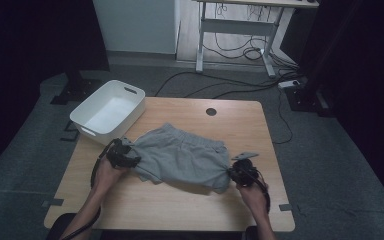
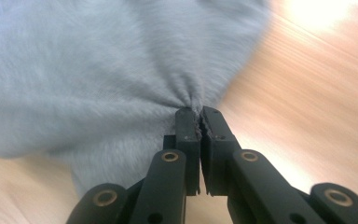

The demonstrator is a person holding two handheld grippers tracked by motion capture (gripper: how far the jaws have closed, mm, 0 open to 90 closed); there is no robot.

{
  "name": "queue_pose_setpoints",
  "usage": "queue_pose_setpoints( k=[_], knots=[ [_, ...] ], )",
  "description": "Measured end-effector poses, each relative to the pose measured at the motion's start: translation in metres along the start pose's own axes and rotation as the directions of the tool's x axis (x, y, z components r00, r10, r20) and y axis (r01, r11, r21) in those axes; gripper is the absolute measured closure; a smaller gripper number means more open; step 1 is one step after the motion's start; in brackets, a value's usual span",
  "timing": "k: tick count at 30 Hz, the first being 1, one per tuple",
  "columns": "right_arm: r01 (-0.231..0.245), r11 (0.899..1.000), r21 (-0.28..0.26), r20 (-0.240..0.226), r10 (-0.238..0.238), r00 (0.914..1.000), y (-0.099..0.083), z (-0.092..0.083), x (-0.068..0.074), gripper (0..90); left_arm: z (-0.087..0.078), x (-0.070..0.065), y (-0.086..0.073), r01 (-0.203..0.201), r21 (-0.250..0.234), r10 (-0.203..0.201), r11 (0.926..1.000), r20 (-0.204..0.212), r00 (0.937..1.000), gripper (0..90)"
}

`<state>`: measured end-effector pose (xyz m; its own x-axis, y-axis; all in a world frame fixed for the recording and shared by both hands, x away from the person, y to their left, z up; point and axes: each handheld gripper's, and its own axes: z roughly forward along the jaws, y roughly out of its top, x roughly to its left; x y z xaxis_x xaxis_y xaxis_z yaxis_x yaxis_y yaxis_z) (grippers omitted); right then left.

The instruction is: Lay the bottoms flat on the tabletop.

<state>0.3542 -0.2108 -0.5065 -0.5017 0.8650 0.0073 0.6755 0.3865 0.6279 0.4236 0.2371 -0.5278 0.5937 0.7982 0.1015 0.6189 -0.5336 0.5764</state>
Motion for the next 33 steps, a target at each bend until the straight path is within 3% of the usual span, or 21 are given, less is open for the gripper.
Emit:
queue_pose_setpoints(
  k=[2,4,6,9,12,14,16,20,23,25,26,27,28,31,33],
  knots=[
    [-0.046,0.999,-0.002,0.006,0.046,0.9989,-0.013,-0.01,-0.015,87.4,-0.002,-0.001,-0.001,-0.008,0.012,0.008,0.9999,0.011,0.9999,35.5],
    [-0.061,0.998,0.006,0.002,0.061,0.9981,-0.019,-0.013,-0.021,86.9,-0.006,-0.003,-0.001,-0.03,0.021,0.03,0.9993,0.019,0.9994,35.5],
    [-0.069,0.998,0.013,-0.01,0.069,0.9976,-0.023,-0.016,-0.026,85.0,-0.011,-0.003,0.001,-0.045,-0.011,0.045,0.9989,0.021,0.9988,34.2],
    [-0.089,0.996,-0.02,-0.006,0.089,0.996,-0.019,-0.022,-0.028,67.7,-0.014,0.002,0.007,-0.01,-0.053,0.013,0.9985,0.048,0.9988,34.2],
    [-0.08,0.996,-0.049,-0.009,0.079,0.9968,-0.006,-0.021,-0.023,58.5,-0.004,0.005,0.011,-0.025,-0.022,0.026,0.9995,0.049,0.9984,35.7],
    [-0.065,0.997,-0.047,-0.015,0.065,0.9978,-0.002,-0.016,-0.018,58.2,0.005,0.004,0.01,-0.029,0.007,0.029,0.9996,0.054,0.9981,36.9],
    [-0.046,0.999,-0.021,-0.03,0.045,0.9985,0.0,-0.003,-0.012,60.8,0.007,0.005,0.008,0.004,-0.01,-0.003,0.9999,0.085,0.9964,40.9],
    [-0.026,0.999,0.032,-0.043,0.027,0.9987,-0.009,0.014,-0.006,74.7,0.001,0.002,-0.001,0.026,-0.006,-0.025,0.9996,0.127,0.9915,50.1],
    [-0.035,0.999,0.028,-0.065,0.037,0.9972,-0.018,0.013,-0.003,79.5,-0.01,-0.007,-0.012,0.011,0.004,-0.011,0.9999,0.145,0.9893,52.4],
    [-0.025,0.999,0.037,-0.09,0.029,0.9955,-0.025,0.007,0.0,80.3,-0.017,-0.015,-0.018,-0.018,0.027,0.013,0.9995,0.166,0.986,53.2],
    [-0.019,0.999,0.045,-0.096,0.023,0.9951,-0.027,0.005,0.001,80.2,-0.022,-0.02,-0.02,-0.047,0.046,0.037,0.9978,0.195,0.9802,52.8],
    [-0.007,0.998,0.058,-0.102,0.013,0.9947,-0.029,0.002,0.002,79.2,-0.027,-0.024,-0.021,-0.092,0.066,0.074,0.9936,0.232,0.97,50.4],
    [0.005,0.998,0.07,-0.103,0.002,0.9947,-0.03,-0.003,0.003,74.6,-0.034,-0.026,-0.019,-0.119,0.047,0.104,0.9918,0.24,0.9651,45.4],
    [-0.01,0.999,0.039,-0.095,0.013,0.9954,-0.026,-0.015,0.001,65.4,-0.045,-0.02,-0.008,-0.09,-0.011,0.091,0.9958,0.235,0.9678,40.6],
    [-0.021,1.0,0.009,-0.07,0.022,0.9973,-0.017,-0.021,-0.004,59.1,-0.046,-0.014,0.006,-0.071,-0.041,0.078,0.9966,0.204,0.9758,39.1]
  ],
)
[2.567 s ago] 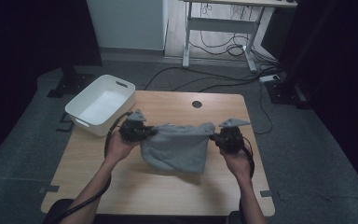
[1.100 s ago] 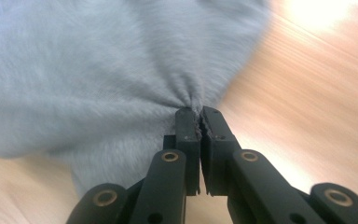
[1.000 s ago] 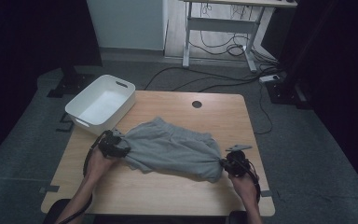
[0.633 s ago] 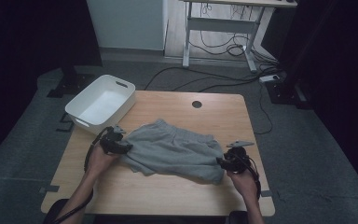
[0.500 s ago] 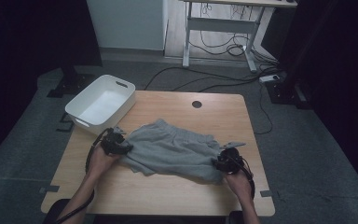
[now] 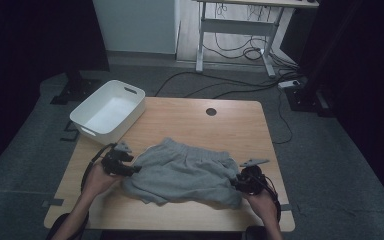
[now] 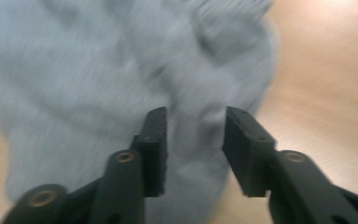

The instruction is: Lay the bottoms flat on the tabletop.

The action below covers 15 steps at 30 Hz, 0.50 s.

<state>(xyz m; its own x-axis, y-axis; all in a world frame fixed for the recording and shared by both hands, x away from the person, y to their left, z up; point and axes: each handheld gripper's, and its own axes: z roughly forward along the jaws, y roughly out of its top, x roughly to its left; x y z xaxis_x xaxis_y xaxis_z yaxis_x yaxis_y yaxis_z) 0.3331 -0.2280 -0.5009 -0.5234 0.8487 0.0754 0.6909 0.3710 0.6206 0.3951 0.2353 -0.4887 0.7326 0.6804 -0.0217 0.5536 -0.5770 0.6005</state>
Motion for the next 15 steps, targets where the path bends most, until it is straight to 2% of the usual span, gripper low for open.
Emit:
queue_pose_setpoints(
  k=[3,6,9,12,14,15],
  knots=[
    [-0.006,1.0,-0.01,0.03,0.006,0.9995,0.01,0.001,-0.007,57.2,0.011,0.007,0.011,0.004,0.014,-0.004,0.9999,-0.038,0.9993,39.7],
    [-0.01,1.0,0.004,0.055,0.009,0.9985,0.013,0.008,-0.013,56.1,0.024,0.005,0.012,-0.004,0.036,0.006,0.9994,-0.063,0.998,39.3],
    [-0.035,0.999,0.015,0.053,0.034,0.998,0.01,0.017,-0.018,50.4,0.029,-0.004,0.009,-0.007,0.016,0.007,0.9999,-0.038,0.9993,35.9],
    [-0.056,0.998,0.028,0.039,0.055,0.9977,0.004,0.026,-0.022,49.2,0.035,-0.014,0.005,-0.037,0.037,0.039,0.9986,-0.043,0.9983,34.8],
    [-0.083,0.996,0.032,0.008,0.082,0.9966,0.001,0.03,-0.023,56.3,0.037,-0.018,0.004,-0.05,0.039,0.051,0.998,-0.034,0.9981,34.7],
    [-0.102,0.994,0.031,-0.027,0.103,0.9943,0.0,0.032,-0.023,65.3,0.037,-0.019,0.004,-0.051,0.036,0.052,0.9981,-0.03,0.9982,34.8]
  ],
)
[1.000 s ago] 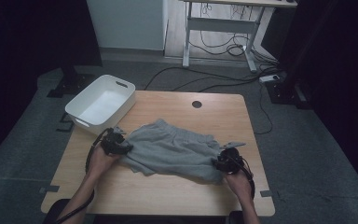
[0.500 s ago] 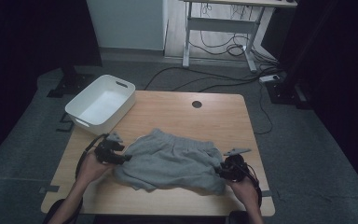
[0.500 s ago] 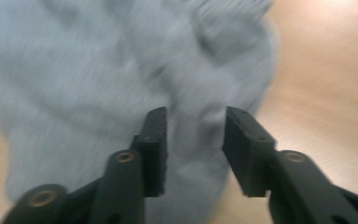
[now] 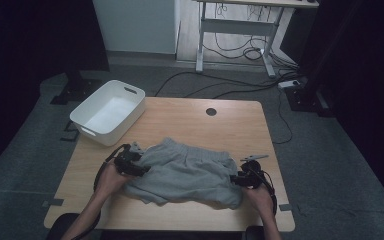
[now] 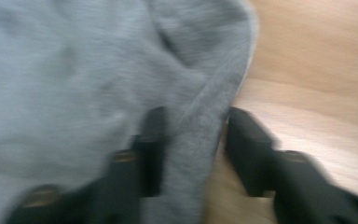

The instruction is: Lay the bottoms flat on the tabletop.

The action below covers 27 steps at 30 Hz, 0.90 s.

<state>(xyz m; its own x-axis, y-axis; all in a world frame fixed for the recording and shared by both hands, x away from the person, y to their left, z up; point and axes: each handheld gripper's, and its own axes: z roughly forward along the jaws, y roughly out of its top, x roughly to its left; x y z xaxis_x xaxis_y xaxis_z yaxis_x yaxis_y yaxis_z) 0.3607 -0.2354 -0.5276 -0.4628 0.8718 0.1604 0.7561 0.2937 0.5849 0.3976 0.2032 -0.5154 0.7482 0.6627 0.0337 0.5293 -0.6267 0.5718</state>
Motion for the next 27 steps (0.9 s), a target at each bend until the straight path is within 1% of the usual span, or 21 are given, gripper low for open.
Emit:
queue_pose_setpoints(
  k=[1,2,3,4,5,7,9,11,13,15,16,17,18,19,20,21,22,23,24,26,27],
  knots=[
    [-0.002,1.0,-0.002,-0.029,0.002,0.9996,0.0,0.001,0.0,72.9,0.0,-0.002,0.0,-0.003,-0.006,0.003,1.0,0.003,1.0,34.8],
    [-0.011,1.0,-0.002,-0.055,0.011,0.9984,-0.001,0.001,0.001,77.3,-0.001,-0.004,0.001,-0.007,-0.011,0.007,0.9999,0.008,0.9999,34.9],
    [-0.012,1.0,-0.003,-0.059,0.012,0.9982,-0.001,0.001,0.003,81.6,-0.002,-0.007,0.003,-0.014,-0.017,0.014,0.9998,0.012,0.9998,34.9],
    [-0.004,1.0,0.003,-0.053,0.004,0.9986,0.0,-0.001,0.004,84.0,-0.003,-0.009,0.004,-0.021,-0.018,0.022,0.9996,0.012,0.9997,34.9],
    [0.006,1.0,0.005,-0.048,-0.006,0.9989,0.002,-0.002,0.005,84.4,-0.006,-0.012,0.007,-0.033,-0.024,0.033,0.9992,0.012,0.9994,34.9],
    [0.033,0.999,-0.014,-0.044,-0.034,0.9985,0.007,-0.01,0.014,84.8,-0.01,-0.015,0.013,-0.044,-0.04,0.045,0.9982,0.025,0.9987,35.1],
    [0.07,0.996,-0.046,-0.055,-0.073,0.9958,0.014,-0.019,0.027,84.8,-0.015,-0.019,0.021,-0.046,-0.064,0.049,0.9969,0.041,0.998,35.2],
    [0.102,0.992,-0.074,-0.074,-0.108,0.9914,0.022,-0.024,0.04,84.9,-0.019,-0.022,0.031,-0.053,-0.082,0.057,0.9953,0.056,0.9968,35.2],
    [0.149,0.985,-0.09,-0.099,-0.157,0.9826,0.033,-0.027,0.057,84.9,-0.022,-0.028,0.043,-0.06,-0.107,0.068,0.9924,0.072,0.9951,35.2],
    [0.197,0.976,-0.093,-0.118,-0.207,0.9712,0.042,-0.023,0.077,84.9,-0.026,-0.035,0.057,-0.07,-0.136,0.084,0.9883,0.098,0.9917,35.2],
    [0.224,0.97,-0.091,-0.134,-0.234,0.9629,0.046,-0.018,0.089,84.9,-0.026,-0.037,0.062,-0.074,-0.145,0.089,0.9867,0.104,0.9906,35.2],
    [0.237,0.967,-0.093,-0.144,-0.249,0.9577,0.048,-0.014,0.097,84.9,-0.027,-0.041,0.069,-0.077,-0.155,0.095,0.9849,0.115,0.9888,35.2],
    [0.259,0.962,-0.089,-0.163,-0.271,0.9488,0.05,-0.007,0.108,84.9,-0.026,-0.044,0.074,-0.078,-0.163,0.099,0.9836,0.127,0.987,35.2],
    [0.272,0.958,-0.087,-0.174,-0.283,0.9432,0.052,-0.001,0.116,84.9,-0.025,-0.045,0.077,-0.079,-0.167,0.103,0.9827,0.139,0.985,35.2],
    [0.283,0.955,-0.086,-0.181,-0.294,0.9386,0.053,0.004,0.122,84.9,-0.022,-0.048,0.081,-0.075,-0.173,0.103,0.982,0.161,0.9815,35.2],
    [0.298,0.951,-0.081,-0.187,-0.308,0.9328,0.053,0.011,0.129,84.9,-0.019,-0.05,0.083,-0.075,-0.172,0.105,0.9823,0.171,0.9796,35.2],
    [0.303,0.95,-0.079,-0.192,-0.313,0.93,0.054,0.015,0.133,84.9,-0.016,-0.052,0.085,-0.076,-0.171,0.108,0.9823,0.184,0.9771,35.1],
    [0.307,0.949,-0.079,-0.201,-0.316,0.9271,0.054,0.02,0.138,84.9,-0.01,-0.054,0.086,-0.073,-0.162,0.104,0.984,0.196,0.9749,35.2],
    [0.312,0.947,-0.08,-0.211,-0.322,0.9229,0.054,0.026,0.143,84.9,-0.007,-0.055,0.086,-0.07,-0.156,0.101,0.9853,0.201,0.9744,35.2],
    [0.325,0.943,-0.078,-0.218,-0.334,0.917,0.053,0.032,0.15,84.9,0.003,-0.057,0.085,-0.067,-0.127,0.093,0.9897,0.214,0.9725,35.2],
    [0.331,0.94,-0.079,-0.219,-0.34,0.9145,0.052,0.033,0.152,84.8,0.01,-0.058,0.084,-0.06,-0.107,0.083,0.9924,0.223,0.9713,35.2]
  ],
)
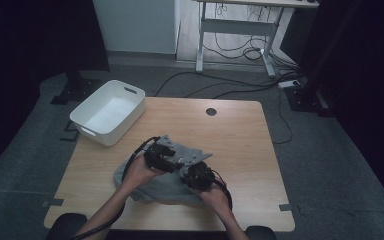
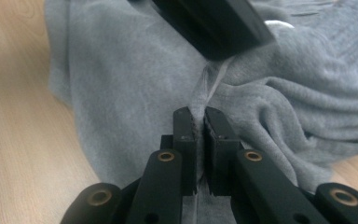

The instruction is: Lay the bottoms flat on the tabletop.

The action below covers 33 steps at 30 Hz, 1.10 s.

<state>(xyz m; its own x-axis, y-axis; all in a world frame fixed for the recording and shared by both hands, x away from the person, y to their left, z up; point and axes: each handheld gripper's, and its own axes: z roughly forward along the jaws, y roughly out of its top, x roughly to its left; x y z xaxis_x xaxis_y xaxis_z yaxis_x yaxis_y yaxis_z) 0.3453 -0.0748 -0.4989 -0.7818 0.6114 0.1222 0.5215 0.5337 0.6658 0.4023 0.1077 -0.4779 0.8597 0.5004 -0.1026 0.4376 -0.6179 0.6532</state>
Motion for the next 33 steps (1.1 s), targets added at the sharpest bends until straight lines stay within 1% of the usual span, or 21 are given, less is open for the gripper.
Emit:
queue_pose_setpoints(
  k=[2,4,6,7,8,10,12,14,15,17,18,20,22,24,25,26,27,28,29,31,33],
  knots=[
    [0.013,1.0,0.0,-0.01,-0.013,0.9999,0.0,0.004,0.004,84.7,0.009,0.0,-0.004,0.005,0.032,-0.006,0.9995,0.018,0.9998,38.1],
    [0.016,1.0,0.013,-0.016,-0.016,0.9997,-0.001,0.006,0.007,83.6,0.016,-0.001,-0.008,0.004,0.058,-0.005,0.9983,0.026,0.9997,48.7],
    [0.022,1.0,0.016,-0.027,-0.022,0.9994,-0.002,0.006,0.007,76.0,0.019,-0.001,-0.01,-0.016,0.082,0.016,0.9965,0.009,0.9998,67.1],
    [0.019,1.0,0.012,-0.04,-0.018,0.999,-0.003,0.003,0.007,68.9,0.019,-0.001,-0.011,-0.019,0.08,0.018,0.9966,0.012,0.9998,75.1],
    [0.019,1.0,0.005,-0.035,-0.019,0.9992,-0.003,-0.002,0.006,64.1,0.017,-0.001,-0.011,-0.016,0.067,0.015,0.9976,0.016,0.9998,78.0],
    [0.02,1.0,-0.013,-0.01,-0.02,0.9998,-0.003,-0.014,0.003,58.6,0.012,-0.001,-0.009,-0.02,0.045,0.019,0.9988,0.006,0.9998,80.7],
    [0.014,0.999,-0.033,0.017,-0.013,0.9998,-0.004,-0.031,-0.003,52.8,0.001,-0.001,-0.004,-0.027,0.005,0.027,0.9996,-0.001,0.9996,81.6],
    [0.003,0.999,-0.042,0.064,0.0,0.998,-0.007,-0.046,-0.012,50.5,-0.009,-0.001,0.001,-0.032,-0.031,0.031,0.999,-0.007,0.9995,82.4],
    [-0.011,0.999,-0.05,0.088,0.015,0.996,-0.01,-0.051,-0.017,48.7,-0.015,-0.001,0.003,-0.039,-0.048,0.038,0.9981,-0.013,0.9992,82.8],
    [-0.049,0.998,-0.05,0.099,0.053,0.9937,-0.018,-0.058,-0.03,44.8,-0.026,0.0,0.007,-0.05,-0.083,0.049,0.9953,-0.025,0.9985,83.1],
    [-0.063,0.997,-0.046,0.094,0.067,0.9933,-0.021,-0.058,-0.033,42.4,-0.031,0.0,0.009,-0.05,-0.098,0.047,0.9939,-0.034,0.9983,83.1],
    [-0.082,0.996,-0.034,0.049,0.084,0.9953,-0.031,-0.053,-0.037,39.7,-0.036,0.002,0.009,-0.047,-0.098,0.043,0.9941,-0.042,0.9982,83.0],
    [-0.083,0.996,-0.012,0.026,0.084,0.9962,-0.037,-0.047,-0.035,38.4,-0.035,0.004,0.006,-0.052,-0.068,0.048,0.9963,-0.061,0.997,83.0],
    [-0.068,0.997,0.03,0.071,0.066,0.9953,-0.041,-0.037,-0.034,38.3,-0.03,0.006,0.001,-0.05,-0.04,0.047,0.998,-0.067,0.9966,83.0],
    [-0.073,0.996,0.041,0.08,0.07,0.9944,-0.043,-0.032,-0.034,38.3,-0.027,0.007,-0.003,-0.045,-0.028,0.043,0.9986,-0.064,0.997,83.0],
    [-0.092,0.995,0.047,0.071,0.088,0.9935,-0.045,-0.026,-0.036,38.5,-0.023,0.008,-0.007,-0.038,-0.013,0.037,0.9992,-0.066,0.9971,83.0],
    [-0.103,0.993,0.058,0.067,0.099,0.9928,-0.046,-0.021,-0.037,43.1,-0.02,0.009,-0.01,-0.032,-0.003,0.032,0.9995,-0.069,0.9971,82.9],
    [-0.102,0.993,0.062,0.068,0.098,0.9929,-0.047,-0.018,-0.037,53.1,-0.015,0.011,-0.015,-0.027,0.015,0.028,0.9995,-0.073,0.9969,82.8],
    [-0.105,0.992,0.07,0.055,0.101,0.9934,-0.047,-0.015,-0.037,67.1,-0.012,0.013,-0.018,-0.026,0.035,0.028,0.9991,-0.081,0.9963,82.8],
    [-0.119,0.99,0.075,0.052,0.116,0.9919,-0.048,-0.014,-0.037,83.0,-0.006,0.016,-0.022,-0.015,0.046,0.019,0.9988,-0.091,0.9956,83.0],
    [-0.128,0.99,0.057,0.078,0.123,0.9893,-0.047,-0.021,-0.038,87.0,-0.005,0.02,-0.023,-0.006,0.028,0.008,0.9996,-0.102,0.9947,83.4]
  ],
)
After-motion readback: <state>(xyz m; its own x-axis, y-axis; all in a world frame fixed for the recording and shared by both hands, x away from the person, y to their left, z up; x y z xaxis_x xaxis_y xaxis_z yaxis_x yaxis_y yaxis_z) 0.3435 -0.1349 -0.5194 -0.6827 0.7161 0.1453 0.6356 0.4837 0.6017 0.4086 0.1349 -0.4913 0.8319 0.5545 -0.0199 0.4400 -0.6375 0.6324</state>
